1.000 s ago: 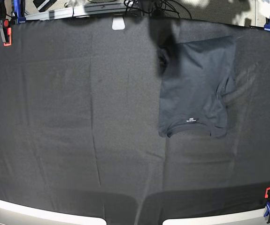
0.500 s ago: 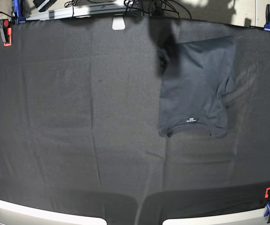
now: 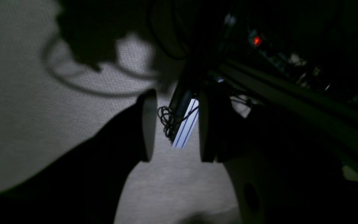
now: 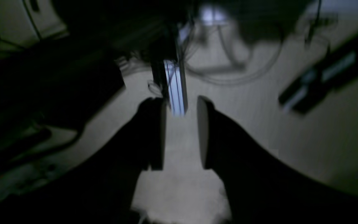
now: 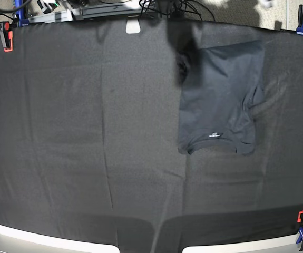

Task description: Layout the t-shirt on the table in an organized manner, then fold the t-shirt properly

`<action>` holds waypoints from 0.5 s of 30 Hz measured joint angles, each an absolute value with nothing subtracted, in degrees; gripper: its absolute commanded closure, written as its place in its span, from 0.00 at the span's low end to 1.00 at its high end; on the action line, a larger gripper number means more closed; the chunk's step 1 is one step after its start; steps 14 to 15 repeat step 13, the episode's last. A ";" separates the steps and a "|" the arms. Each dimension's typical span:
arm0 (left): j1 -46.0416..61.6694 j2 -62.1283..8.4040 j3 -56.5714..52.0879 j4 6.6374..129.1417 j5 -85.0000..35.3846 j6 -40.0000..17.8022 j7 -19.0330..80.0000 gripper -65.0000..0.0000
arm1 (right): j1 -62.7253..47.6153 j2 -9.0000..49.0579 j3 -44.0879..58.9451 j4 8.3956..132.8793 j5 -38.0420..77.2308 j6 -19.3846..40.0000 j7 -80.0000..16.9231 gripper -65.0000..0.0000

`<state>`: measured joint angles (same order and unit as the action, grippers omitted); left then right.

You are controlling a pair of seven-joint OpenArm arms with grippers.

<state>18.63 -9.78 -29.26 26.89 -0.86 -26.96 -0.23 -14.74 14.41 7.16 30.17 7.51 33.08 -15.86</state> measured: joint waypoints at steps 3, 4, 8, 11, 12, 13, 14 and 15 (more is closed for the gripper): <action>17.65 -7.25 -29.26 26.83 1.41 -23.70 -1.56 0.68 | -15.00 13.98 2.55 30.13 7.35 29.41 -15.40 0.73; 17.23 -6.72 -29.26 26.76 2.81 -22.44 -1.52 0.68 | -15.16 13.98 1.32 30.11 7.46 27.94 -15.29 0.73; 16.82 -6.20 -29.26 26.74 3.49 -20.75 -2.85 0.68 | -15.11 14.28 -1.26 30.04 7.44 24.14 -15.27 0.73; 16.97 -5.80 -29.26 26.72 3.49 -20.32 -2.81 0.68 | -15.07 13.89 -1.48 30.04 7.44 24.08 -14.87 0.73; 16.97 -5.54 -29.26 26.72 3.49 -20.32 -2.79 0.68 | -15.03 13.58 -1.48 30.04 7.44 23.97 -14.59 0.73; 16.97 -5.39 -29.26 26.72 3.51 -20.36 -2.83 0.68 | -14.92 13.13 -1.48 30.04 7.44 23.97 -14.39 0.73; 16.97 -5.39 -29.26 26.72 3.51 -20.36 -2.83 0.68 | -14.92 13.13 -1.48 30.04 7.44 23.97 -14.39 0.73; 16.97 -5.39 -29.26 26.72 3.51 -20.36 -2.83 0.68 | -14.92 13.13 -1.48 30.04 7.44 23.97 -14.39 0.73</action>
